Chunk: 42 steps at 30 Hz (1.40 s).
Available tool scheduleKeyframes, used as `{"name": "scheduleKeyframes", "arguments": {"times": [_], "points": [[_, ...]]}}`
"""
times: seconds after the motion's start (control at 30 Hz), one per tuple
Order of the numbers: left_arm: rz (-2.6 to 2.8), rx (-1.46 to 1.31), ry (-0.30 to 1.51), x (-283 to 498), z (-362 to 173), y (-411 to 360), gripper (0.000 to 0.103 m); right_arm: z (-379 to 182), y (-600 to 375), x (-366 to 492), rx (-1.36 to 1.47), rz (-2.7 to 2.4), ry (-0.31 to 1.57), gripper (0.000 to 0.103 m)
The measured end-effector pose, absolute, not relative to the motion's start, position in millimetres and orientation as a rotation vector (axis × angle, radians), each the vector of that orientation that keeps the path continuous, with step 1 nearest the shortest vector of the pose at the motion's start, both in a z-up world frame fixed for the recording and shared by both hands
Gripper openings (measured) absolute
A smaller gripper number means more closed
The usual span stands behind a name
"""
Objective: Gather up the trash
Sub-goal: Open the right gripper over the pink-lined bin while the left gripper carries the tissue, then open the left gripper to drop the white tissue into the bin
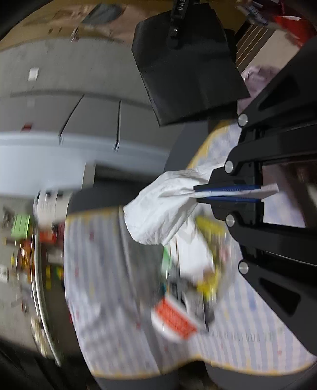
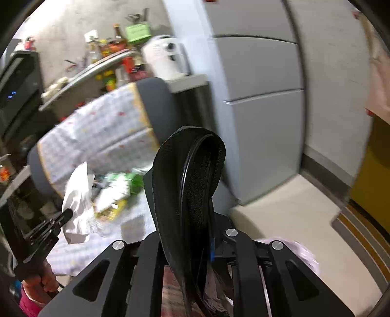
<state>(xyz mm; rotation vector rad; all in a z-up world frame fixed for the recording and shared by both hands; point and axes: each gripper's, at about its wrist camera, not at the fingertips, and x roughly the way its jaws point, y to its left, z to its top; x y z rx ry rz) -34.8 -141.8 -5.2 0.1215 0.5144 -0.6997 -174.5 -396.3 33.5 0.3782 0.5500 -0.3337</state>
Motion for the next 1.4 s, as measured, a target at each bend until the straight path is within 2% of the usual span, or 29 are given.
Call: {"name": "scheduleKeyframes", "arguments": {"times": [0.4,0.43,0.5,0.53,0.57,0.7,1.13,1.4], "points": [[-0.891,0.216,0.526,-72,-38,-237,0.002,-71,-447,-218,0.451,-0.592,0.776,0.018],[-0.896,0.220,0.531,-75,-40,-239,0.002,-79,-450,-216,0.461,-0.593,0.796,0.022],[-0.902,0.233,0.544,-78,-44,-244,0.002,-99,-458,-212,0.482,-0.593,0.836,0.038],[-0.903,0.240,0.551,-78,-47,-247,0.002,-106,-461,-211,0.492,-0.593,0.845,0.050],[-0.903,0.247,0.557,-76,-47,-249,0.002,-113,-464,-209,0.500,-0.601,0.861,0.053],[-0.909,0.270,0.575,-75,-55,-257,0.002,-120,-471,-215,0.486,-0.639,0.871,0.053],[-1.044,0.384,0.634,-102,-82,-314,0.002,-55,-485,-253,0.453,-0.687,0.632,0.053],[-1.173,0.506,0.674,-132,-109,-366,0.003,-46,-498,-266,0.458,-0.709,0.584,0.053]]}}
